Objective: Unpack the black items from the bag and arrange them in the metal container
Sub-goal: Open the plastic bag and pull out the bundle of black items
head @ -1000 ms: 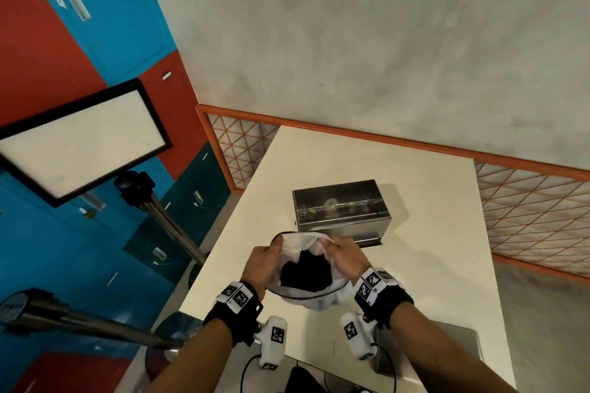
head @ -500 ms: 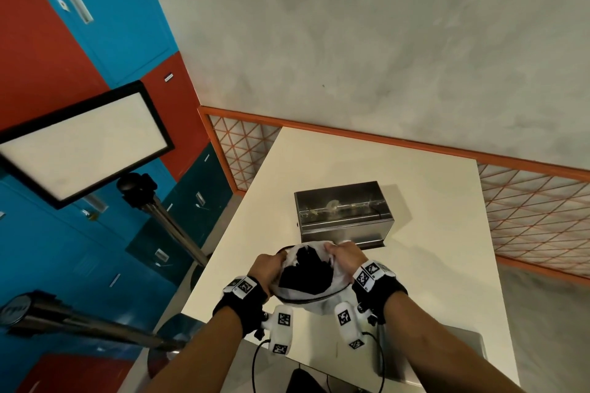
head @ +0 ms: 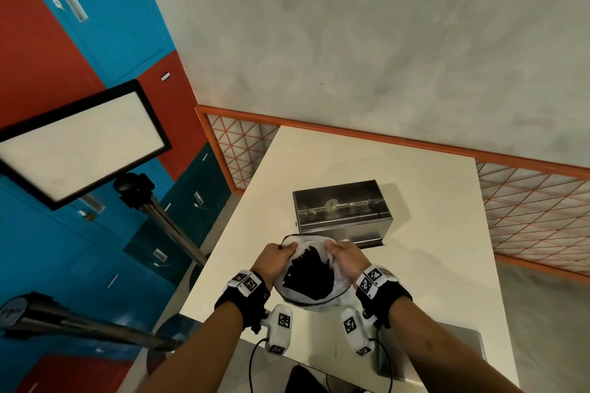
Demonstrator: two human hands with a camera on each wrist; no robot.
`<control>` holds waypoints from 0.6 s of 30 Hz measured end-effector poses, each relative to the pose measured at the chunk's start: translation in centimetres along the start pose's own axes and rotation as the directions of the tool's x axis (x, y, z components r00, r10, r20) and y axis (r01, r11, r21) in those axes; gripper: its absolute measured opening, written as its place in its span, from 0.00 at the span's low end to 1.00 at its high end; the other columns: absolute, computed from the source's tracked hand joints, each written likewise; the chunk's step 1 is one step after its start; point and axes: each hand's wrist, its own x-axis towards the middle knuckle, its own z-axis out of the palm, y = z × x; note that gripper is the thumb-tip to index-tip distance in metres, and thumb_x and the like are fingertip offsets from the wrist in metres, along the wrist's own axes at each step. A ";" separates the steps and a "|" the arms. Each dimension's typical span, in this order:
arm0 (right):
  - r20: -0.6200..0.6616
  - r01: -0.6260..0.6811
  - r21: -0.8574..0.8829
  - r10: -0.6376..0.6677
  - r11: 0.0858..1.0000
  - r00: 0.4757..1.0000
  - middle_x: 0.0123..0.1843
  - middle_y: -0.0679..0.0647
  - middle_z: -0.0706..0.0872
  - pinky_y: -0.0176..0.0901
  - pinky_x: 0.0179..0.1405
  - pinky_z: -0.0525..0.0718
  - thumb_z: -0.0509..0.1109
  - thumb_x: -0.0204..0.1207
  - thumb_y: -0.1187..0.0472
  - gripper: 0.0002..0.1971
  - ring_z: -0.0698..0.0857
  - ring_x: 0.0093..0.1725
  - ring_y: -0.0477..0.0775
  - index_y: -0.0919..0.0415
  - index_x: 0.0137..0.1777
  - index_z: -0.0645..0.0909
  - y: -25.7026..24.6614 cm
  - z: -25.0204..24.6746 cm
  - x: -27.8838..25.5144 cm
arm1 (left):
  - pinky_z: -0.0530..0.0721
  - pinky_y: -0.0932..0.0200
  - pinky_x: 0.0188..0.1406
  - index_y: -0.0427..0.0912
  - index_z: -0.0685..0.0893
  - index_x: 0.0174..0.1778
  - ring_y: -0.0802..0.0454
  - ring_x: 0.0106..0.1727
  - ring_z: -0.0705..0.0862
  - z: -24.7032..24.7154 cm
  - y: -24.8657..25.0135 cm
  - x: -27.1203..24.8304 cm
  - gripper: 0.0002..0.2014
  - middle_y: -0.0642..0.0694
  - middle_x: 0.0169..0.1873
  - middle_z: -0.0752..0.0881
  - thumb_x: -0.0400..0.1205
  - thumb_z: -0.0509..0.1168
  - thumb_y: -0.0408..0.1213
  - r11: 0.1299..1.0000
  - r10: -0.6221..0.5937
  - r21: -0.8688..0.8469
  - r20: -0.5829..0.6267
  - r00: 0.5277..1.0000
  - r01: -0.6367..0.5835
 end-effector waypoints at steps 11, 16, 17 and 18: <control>-0.049 -0.044 0.038 0.046 0.998 0.998 0.43 0.61 0.92 0.54 0.55 0.86 0.66 0.83 0.51 0.18 0.91 0.46 0.61 0.65 0.43 0.89 0.5 -0.6 0.7 | 0.86 0.51 0.62 0.45 0.92 0.50 0.46 0.54 0.91 0.5 0.6 -0.9 0.18 0.44 0.50 0.93 0.85 0.66 0.57 1.000 0.008 -0.015 0.066 0.998 -0.007; -0.057 -0.018 -0.152 0.009 0.988 0.998 0.37 0.62 0.85 0.55 0.51 0.81 0.65 0.84 0.57 0.19 0.82 0.40 0.55 0.72 0.40 0.84 0.8 -0.2 1.0 | 0.88 0.49 0.61 0.41 0.93 0.50 0.47 0.51 0.93 0.8 0.3 -1.0 0.22 0.45 0.45 0.94 0.79 0.72 0.59 0.999 0.051 -0.004 0.143 0.988 -0.051; -0.059 -0.017 -0.165 0.007 0.986 0.998 0.39 0.64 0.86 0.53 0.50 0.80 0.64 0.85 0.57 0.20 0.82 0.41 0.56 0.75 0.43 0.84 0.7 -0.2 0.8 | 0.88 0.47 0.62 0.40 0.93 0.50 0.46 0.51 0.93 0.8 0.2 -0.8 0.20 0.44 0.45 0.94 0.79 0.74 0.56 0.999 0.048 -0.026 0.137 0.989 -0.045; -0.067 -0.009 -0.174 -0.003 0.985 0.998 0.41 0.67 0.87 0.51 0.48 0.79 0.64 0.85 0.57 0.20 0.83 0.41 0.58 0.77 0.45 0.83 0.6 -0.3 0.7 | 0.88 0.45 0.62 0.39 0.93 0.50 0.44 0.50 0.93 0.7 0.2 -0.7 0.19 0.42 0.45 0.94 0.80 0.74 0.53 0.999 0.038 -0.039 0.127 0.991 -0.033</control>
